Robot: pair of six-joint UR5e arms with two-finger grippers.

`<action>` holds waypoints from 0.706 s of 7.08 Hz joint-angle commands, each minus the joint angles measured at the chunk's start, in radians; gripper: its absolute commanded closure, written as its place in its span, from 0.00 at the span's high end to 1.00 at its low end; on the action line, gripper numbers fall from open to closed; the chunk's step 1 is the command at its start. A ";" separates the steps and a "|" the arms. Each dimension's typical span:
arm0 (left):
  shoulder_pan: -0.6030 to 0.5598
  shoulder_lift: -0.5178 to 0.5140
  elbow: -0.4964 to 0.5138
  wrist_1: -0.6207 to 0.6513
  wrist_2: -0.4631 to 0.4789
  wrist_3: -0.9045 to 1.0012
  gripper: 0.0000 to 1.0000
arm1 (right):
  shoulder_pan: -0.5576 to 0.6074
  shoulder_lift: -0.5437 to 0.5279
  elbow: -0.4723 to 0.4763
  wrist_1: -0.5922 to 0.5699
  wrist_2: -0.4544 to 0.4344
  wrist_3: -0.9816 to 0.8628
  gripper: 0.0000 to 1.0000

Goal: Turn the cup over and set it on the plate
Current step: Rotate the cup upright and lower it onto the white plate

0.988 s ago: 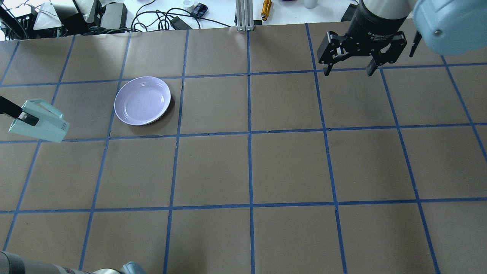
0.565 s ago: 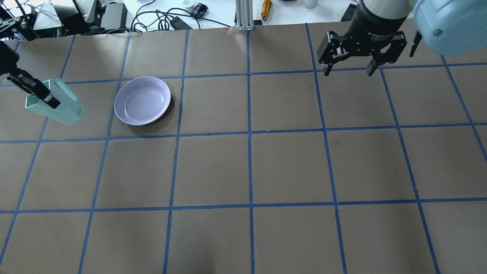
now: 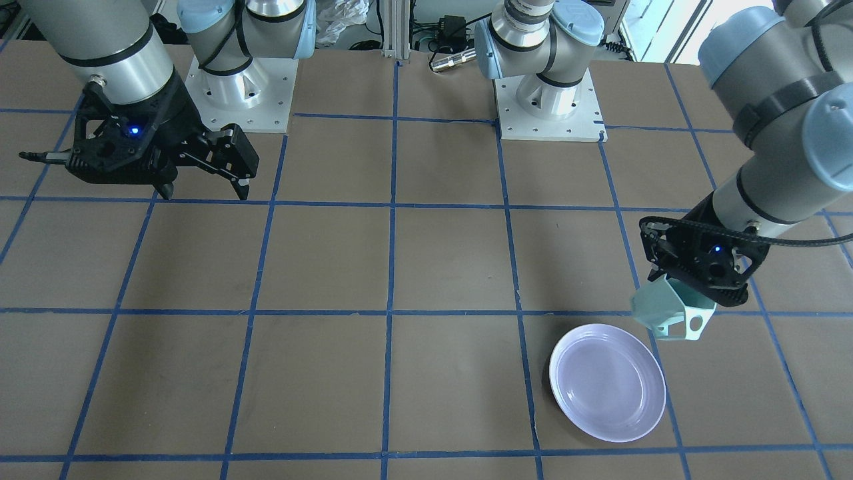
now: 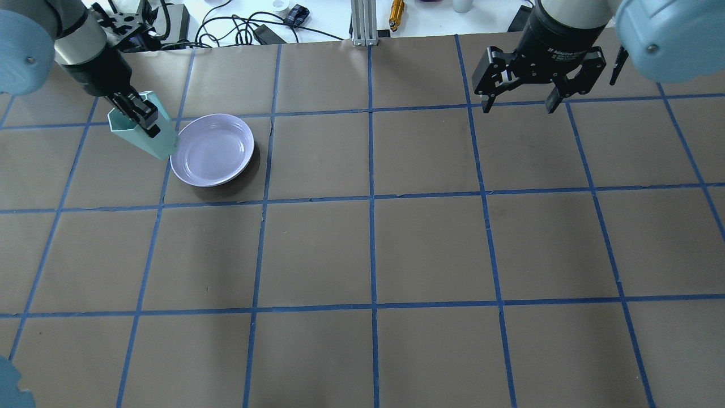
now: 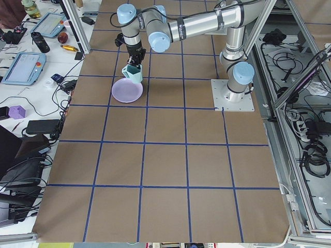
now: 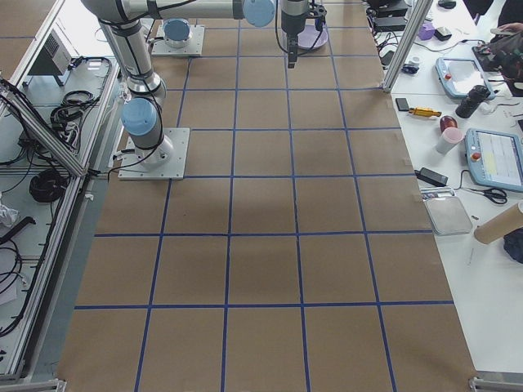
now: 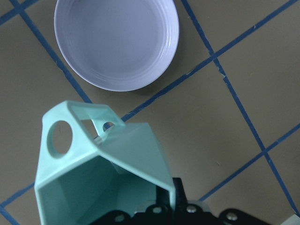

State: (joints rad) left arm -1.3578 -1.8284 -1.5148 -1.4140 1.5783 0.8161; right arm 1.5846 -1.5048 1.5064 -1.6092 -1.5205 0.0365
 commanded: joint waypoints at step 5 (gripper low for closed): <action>-0.061 -0.152 -0.041 0.236 0.045 -0.112 0.00 | 0.000 0.000 0.000 0.000 -0.001 -0.001 1.00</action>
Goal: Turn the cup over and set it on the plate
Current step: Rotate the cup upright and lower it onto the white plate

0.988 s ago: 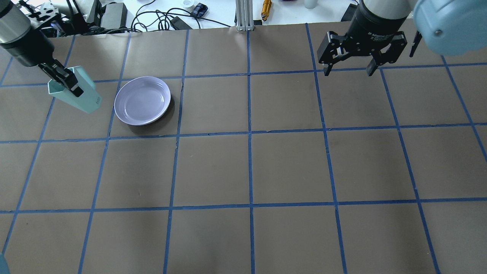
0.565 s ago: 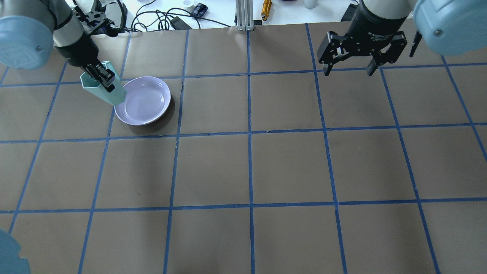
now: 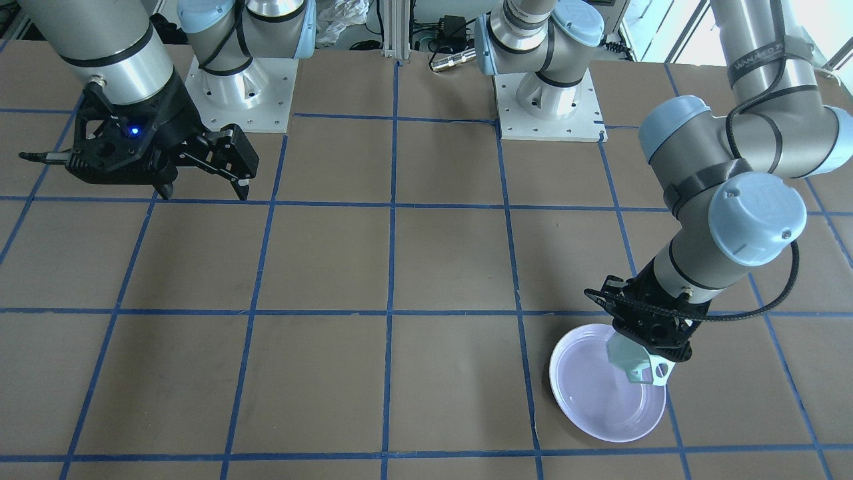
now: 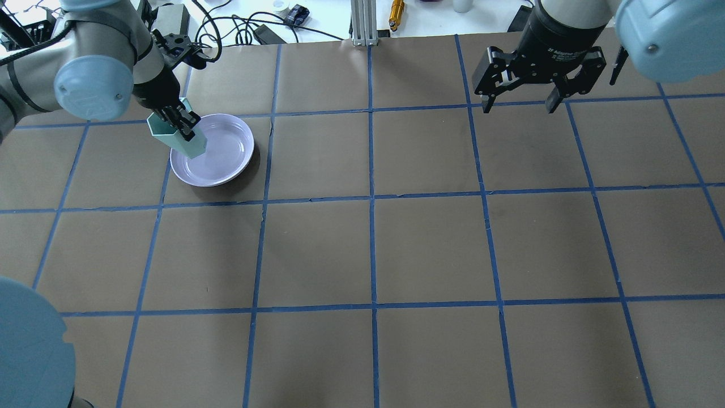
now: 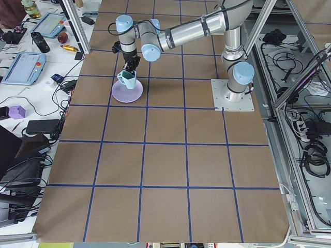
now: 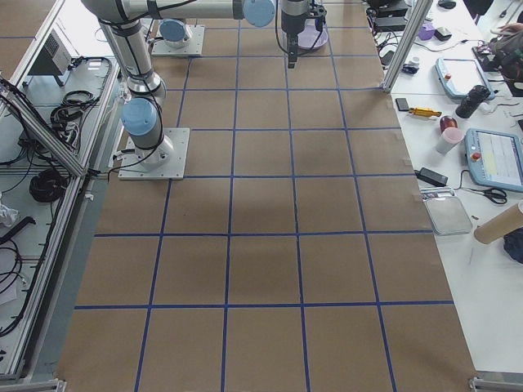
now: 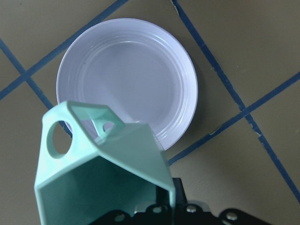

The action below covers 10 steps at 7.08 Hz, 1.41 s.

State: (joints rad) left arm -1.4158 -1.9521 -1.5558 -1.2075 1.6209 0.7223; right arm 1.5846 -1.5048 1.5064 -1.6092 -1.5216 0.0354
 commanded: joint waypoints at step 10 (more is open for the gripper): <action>-0.038 -0.075 -0.043 0.152 0.016 -0.037 1.00 | 0.000 0.000 0.000 0.000 0.000 0.001 1.00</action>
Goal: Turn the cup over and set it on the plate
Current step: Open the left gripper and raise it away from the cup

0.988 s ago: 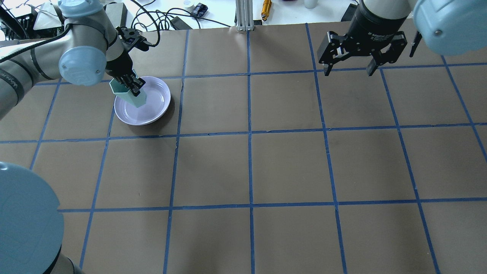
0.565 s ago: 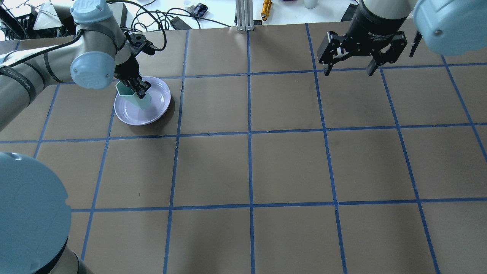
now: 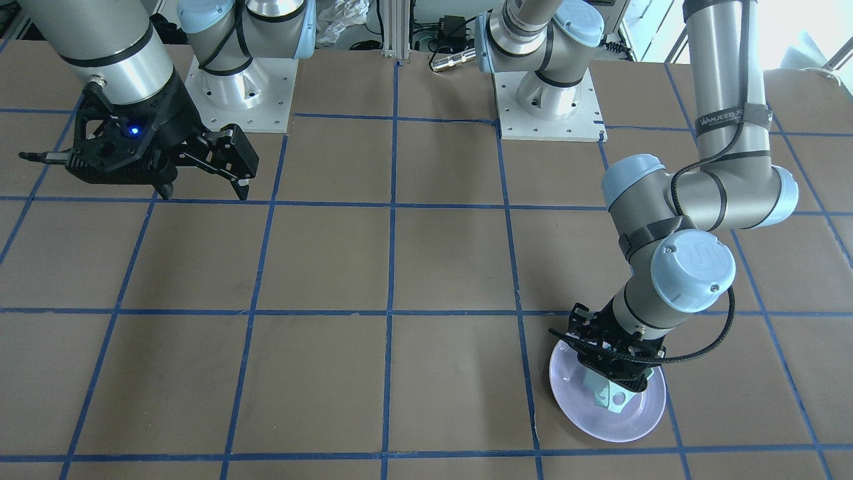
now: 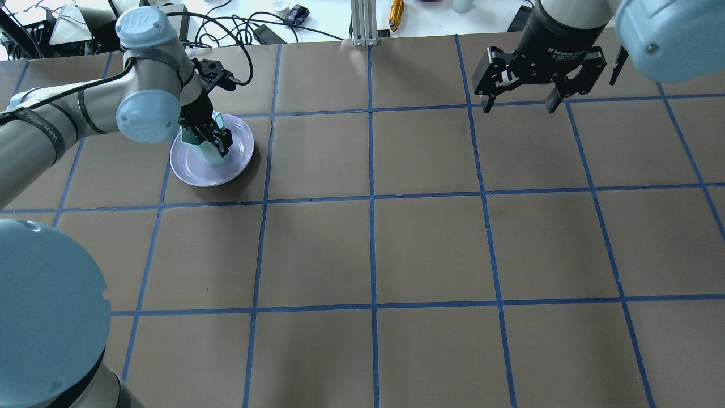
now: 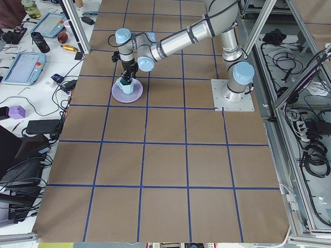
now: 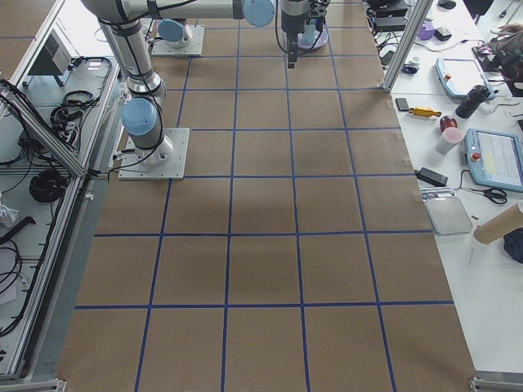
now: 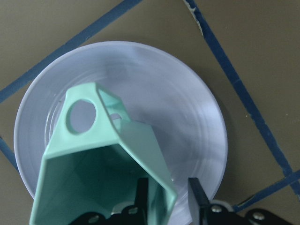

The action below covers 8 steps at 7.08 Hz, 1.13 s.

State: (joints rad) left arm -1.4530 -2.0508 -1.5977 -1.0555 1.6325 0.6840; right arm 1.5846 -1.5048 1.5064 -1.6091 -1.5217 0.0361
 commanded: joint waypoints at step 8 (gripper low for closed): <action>-0.012 0.380 0.004 -0.371 -0.077 -0.378 1.00 | 0.000 0.000 0.000 0.000 0.002 0.001 1.00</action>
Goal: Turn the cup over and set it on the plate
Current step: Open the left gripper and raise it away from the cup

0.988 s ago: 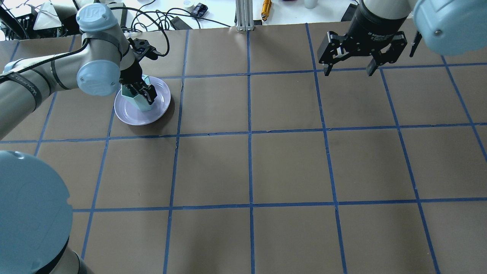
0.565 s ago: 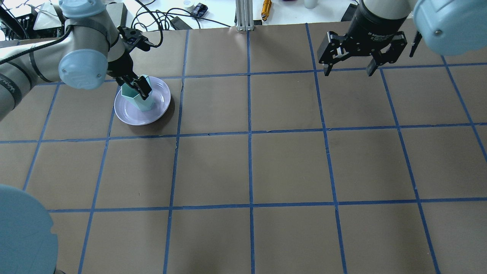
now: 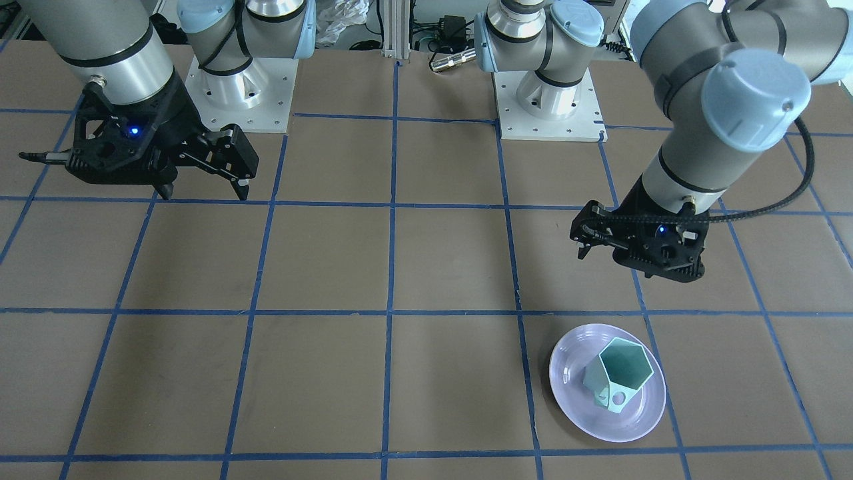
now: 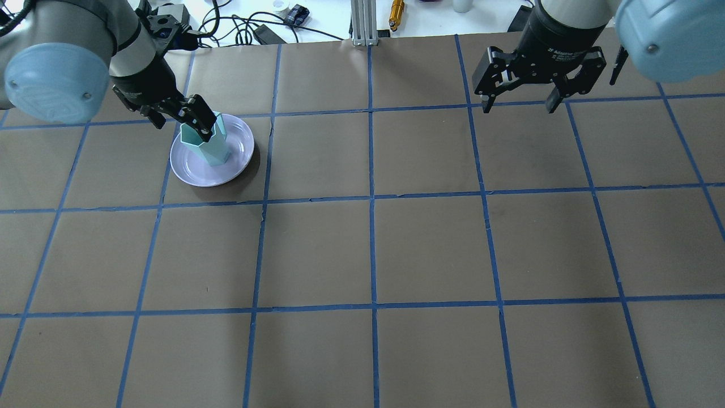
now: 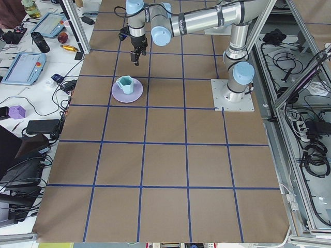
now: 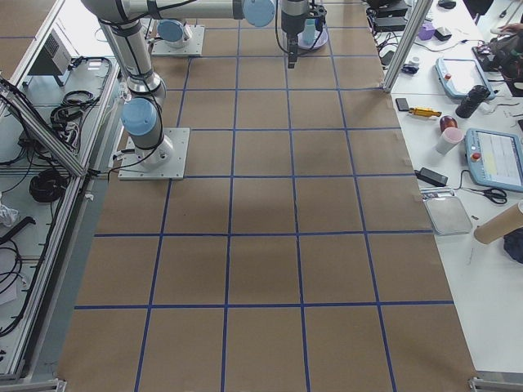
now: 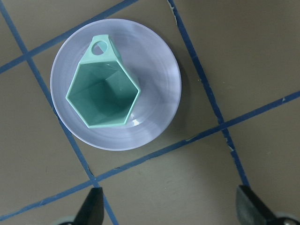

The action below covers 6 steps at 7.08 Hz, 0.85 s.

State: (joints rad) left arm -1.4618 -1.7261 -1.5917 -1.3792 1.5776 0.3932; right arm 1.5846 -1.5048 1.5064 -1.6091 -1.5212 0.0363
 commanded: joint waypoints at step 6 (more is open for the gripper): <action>-0.140 0.164 0.027 -0.180 -0.014 -0.497 1.00 | 0.000 0.000 0.000 0.002 0.001 0.000 1.00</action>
State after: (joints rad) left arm -1.5843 -1.5780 -1.5676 -1.5157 1.5619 -0.0587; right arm 1.5846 -1.5048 1.5064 -1.6088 -1.5204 0.0368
